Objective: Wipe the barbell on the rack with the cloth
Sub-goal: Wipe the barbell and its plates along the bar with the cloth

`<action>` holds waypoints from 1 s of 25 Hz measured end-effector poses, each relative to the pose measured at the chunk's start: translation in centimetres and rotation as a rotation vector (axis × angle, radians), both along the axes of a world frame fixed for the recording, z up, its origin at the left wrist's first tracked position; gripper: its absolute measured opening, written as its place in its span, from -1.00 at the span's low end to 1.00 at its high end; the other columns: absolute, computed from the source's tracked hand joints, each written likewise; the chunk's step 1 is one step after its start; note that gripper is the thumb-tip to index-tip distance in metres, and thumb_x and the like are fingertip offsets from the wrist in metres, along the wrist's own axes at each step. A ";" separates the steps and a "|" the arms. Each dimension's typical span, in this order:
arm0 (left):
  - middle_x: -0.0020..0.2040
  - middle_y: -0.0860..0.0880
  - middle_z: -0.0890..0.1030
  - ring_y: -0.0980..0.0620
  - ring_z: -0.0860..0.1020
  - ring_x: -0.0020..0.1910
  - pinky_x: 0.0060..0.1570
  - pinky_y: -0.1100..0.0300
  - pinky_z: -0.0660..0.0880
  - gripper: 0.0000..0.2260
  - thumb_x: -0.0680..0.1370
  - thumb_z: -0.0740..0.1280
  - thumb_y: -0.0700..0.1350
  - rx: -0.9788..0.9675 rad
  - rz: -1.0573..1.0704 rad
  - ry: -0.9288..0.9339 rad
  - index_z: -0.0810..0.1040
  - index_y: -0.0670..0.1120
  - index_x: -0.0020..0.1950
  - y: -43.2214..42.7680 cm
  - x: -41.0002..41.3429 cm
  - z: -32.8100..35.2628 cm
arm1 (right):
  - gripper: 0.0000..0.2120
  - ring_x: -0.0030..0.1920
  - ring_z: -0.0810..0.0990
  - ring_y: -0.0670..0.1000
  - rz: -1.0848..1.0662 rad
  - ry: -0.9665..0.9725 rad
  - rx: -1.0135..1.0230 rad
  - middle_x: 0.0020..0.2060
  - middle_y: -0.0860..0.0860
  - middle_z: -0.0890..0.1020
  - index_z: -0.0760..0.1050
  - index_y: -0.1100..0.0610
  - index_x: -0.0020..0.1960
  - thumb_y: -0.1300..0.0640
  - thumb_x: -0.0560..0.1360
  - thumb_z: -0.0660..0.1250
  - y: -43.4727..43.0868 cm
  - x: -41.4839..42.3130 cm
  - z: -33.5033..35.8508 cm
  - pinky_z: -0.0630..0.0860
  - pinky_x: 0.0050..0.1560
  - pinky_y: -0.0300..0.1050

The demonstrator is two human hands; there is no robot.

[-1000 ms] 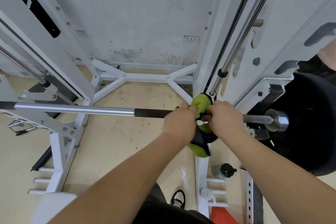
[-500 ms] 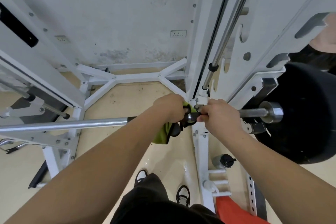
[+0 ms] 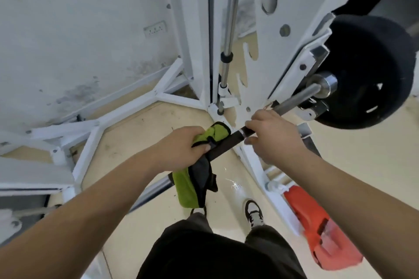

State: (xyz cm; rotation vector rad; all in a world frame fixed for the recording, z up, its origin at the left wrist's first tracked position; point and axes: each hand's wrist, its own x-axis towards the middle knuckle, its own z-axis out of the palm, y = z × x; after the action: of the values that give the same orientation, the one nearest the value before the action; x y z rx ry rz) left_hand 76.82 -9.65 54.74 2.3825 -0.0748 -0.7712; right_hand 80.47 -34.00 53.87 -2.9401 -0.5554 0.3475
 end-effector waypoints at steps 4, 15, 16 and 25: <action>0.35 0.12 0.54 0.04 0.49 0.35 0.21 0.30 0.39 -0.65 0.66 0.28 -0.05 -0.168 -0.039 -0.009 0.46 0.09 0.46 -3.7 3.2 -1.1 | -0.81 0.20 0.49 0.09 -0.146 0.090 -0.014 -0.01 -0.04 0.51 0.68 -0.01 0.14 0.08 0.52 0.45 0.8 1.1 1.0 0.58 0.06 0.09; 0.21 0.15 0.60 0.19 0.55 0.12 0.05 0.32 0.45 -0.73 0.64 0.34 -0.06 -0.158 -0.053 0.025 0.58 0.11 0.33 1.2 1.1 -0.8 | -0.66 0.22 0.51 0.06 -0.248 0.226 -0.122 0.11 -0.04 0.56 0.62 -0.06 0.24 0.03 0.48 0.52 1.6 3.0 2.1 0.53 0.08 0.01; 0.22 0.10 0.59 0.12 0.55 0.12 0.00 0.26 0.46 -0.71 0.64 0.33 -0.03 -0.136 -0.051 -0.002 0.53 0.08 0.37 -0.4 2.1 -0.9 | -0.66 0.22 0.51 0.07 -0.254 0.226 -0.115 0.12 -0.03 0.56 0.63 -0.06 0.24 0.03 0.47 0.52 1.5 2.9 2.0 0.54 0.09 0.02; 0.10 0.15 0.69 0.26 0.63 0.04 -0.05 0.44 0.49 -0.74 0.63 0.38 0.00 -0.331 -0.126 0.132 0.61 0.09 0.32 0.7 0.1 0.4 | -0.68 0.29 0.44 0.09 -0.227 0.210 -0.095 0.13 0.02 0.52 0.63 0.00 0.27 0.09 0.52 0.48 1.6 2.2 1.4 0.54 0.15 0.07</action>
State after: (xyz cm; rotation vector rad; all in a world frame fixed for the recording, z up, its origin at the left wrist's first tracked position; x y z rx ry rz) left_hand 76.92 -8.95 55.19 2.0247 -0.2788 -0.8977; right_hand 82.71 -32.43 55.23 -2.9635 -0.1809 0.6608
